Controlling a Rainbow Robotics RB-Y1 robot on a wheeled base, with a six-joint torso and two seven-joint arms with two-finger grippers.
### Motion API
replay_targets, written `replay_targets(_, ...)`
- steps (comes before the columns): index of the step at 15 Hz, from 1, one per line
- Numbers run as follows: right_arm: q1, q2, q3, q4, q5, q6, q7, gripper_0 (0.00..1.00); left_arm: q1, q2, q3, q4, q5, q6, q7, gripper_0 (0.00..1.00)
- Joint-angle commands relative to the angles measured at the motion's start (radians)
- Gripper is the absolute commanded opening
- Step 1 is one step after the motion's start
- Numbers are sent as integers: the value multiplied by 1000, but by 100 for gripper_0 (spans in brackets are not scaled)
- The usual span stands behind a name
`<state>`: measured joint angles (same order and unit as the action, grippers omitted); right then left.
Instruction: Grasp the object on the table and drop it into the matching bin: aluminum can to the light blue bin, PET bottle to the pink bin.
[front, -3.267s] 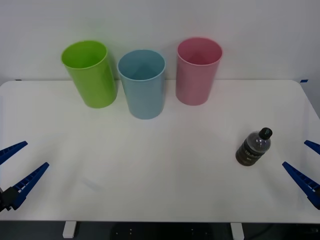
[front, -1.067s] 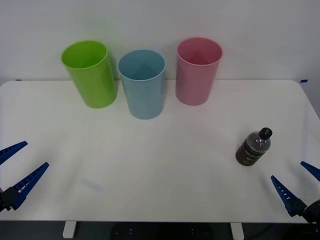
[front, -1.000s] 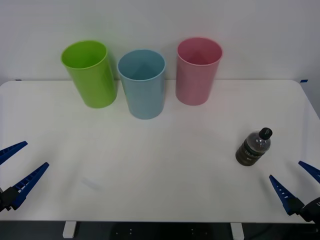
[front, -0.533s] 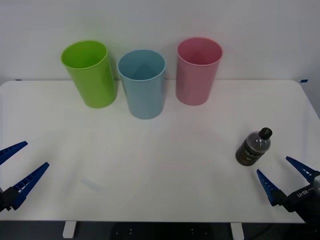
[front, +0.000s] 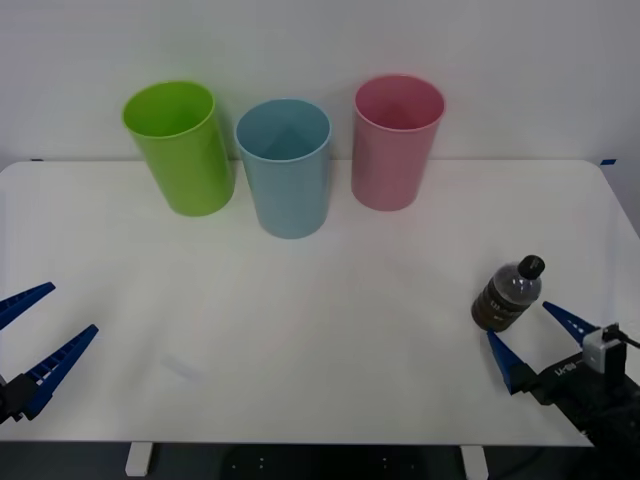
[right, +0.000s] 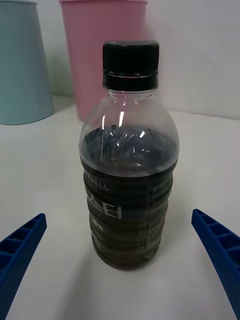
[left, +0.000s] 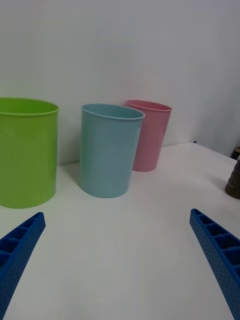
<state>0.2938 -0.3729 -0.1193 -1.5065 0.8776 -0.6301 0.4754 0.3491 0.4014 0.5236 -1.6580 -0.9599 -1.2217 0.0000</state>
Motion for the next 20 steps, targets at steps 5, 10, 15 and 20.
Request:
replay_targets(5,-53,0,49,0,1,95,15,100,0,0,0,0,0,0,0,100)
replay_targets(10,-94,0,86,0,0,182,15,100,0,0,0,0,0,0,0,100)
replay_targets(15,-110,0,107,0,1,225,15,100,0,0,0,0,0,0,0,100)
replay_targets(20,-110,0,110,0,0,236,15,78,0,0,0,0,0,0,0,100)
